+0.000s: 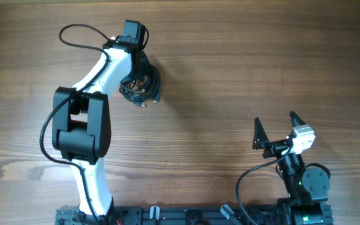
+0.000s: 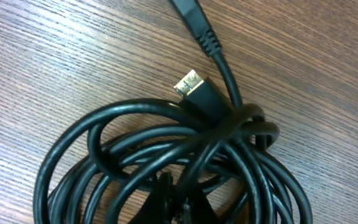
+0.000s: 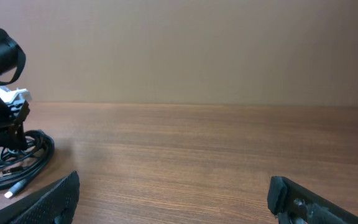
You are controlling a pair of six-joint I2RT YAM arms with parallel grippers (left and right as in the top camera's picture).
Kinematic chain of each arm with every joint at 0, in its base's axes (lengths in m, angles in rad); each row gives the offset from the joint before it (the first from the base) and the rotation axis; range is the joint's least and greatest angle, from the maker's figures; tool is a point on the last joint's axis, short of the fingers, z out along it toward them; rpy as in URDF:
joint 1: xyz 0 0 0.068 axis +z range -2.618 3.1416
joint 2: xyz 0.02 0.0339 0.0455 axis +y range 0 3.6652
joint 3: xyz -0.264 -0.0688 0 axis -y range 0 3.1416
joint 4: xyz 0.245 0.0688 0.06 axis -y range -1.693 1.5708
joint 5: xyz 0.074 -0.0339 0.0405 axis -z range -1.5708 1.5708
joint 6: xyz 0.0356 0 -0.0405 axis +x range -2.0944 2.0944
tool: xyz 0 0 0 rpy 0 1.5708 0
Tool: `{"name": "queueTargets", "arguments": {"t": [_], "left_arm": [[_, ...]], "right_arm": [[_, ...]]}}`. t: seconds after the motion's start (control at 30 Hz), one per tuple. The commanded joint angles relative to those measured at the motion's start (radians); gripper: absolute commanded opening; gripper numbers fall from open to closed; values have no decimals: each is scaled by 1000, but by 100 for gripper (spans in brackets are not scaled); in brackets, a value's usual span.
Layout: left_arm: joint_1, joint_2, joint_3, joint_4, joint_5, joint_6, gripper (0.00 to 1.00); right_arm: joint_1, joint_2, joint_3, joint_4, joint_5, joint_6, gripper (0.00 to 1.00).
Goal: Untangle cables
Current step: 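Lower the left gripper and grasp the top of the cable coil, then lift the grasped cable bundle up with the left gripper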
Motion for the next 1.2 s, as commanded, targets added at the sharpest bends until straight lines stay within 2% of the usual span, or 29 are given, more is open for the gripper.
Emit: {"name": "queueTargets", "arguments": {"t": [0.0, 0.1, 0.2, 0.23, 0.43, 0.53, 0.77, 0.93, 1.17], "left_arm": [[-3, -32, -5, -31, -14, 1, 4], [-3, -107, -5, -55, 9, 56, 4], [-3, -184, -5, -64, 208, 292, 4], [-3, -210, -5, -79, 260, 329, 4], [0, -318, -5, -145, 286, 344, 4], [-6, -382, -5, -145, 286, 397, 4], [-2, -527, -5, -124, 283, 403, 4], [-2, -538, -5, -124, 300, 385, 4], [-2, -534, -5, -116, 440, 384, 4]], "right_arm": [[-4, -2, -1, 5, 13, 13, 100], [-4, -2, -1, 5, 13, 13, 100], [-4, -2, -1, 5, 13, 13, 100], [-4, -2, -1, 5, 13, 13, 100], [-4, -2, -1, 5, 13, 13, 100], [-4, -2, -1, 5, 13, 13, 100], [-4, -2, -1, 5, 13, 13, 100], [-4, -2, -1, 5, 13, 13, 100], [-4, -2, -1, 5, 13, 13, 100]]}}
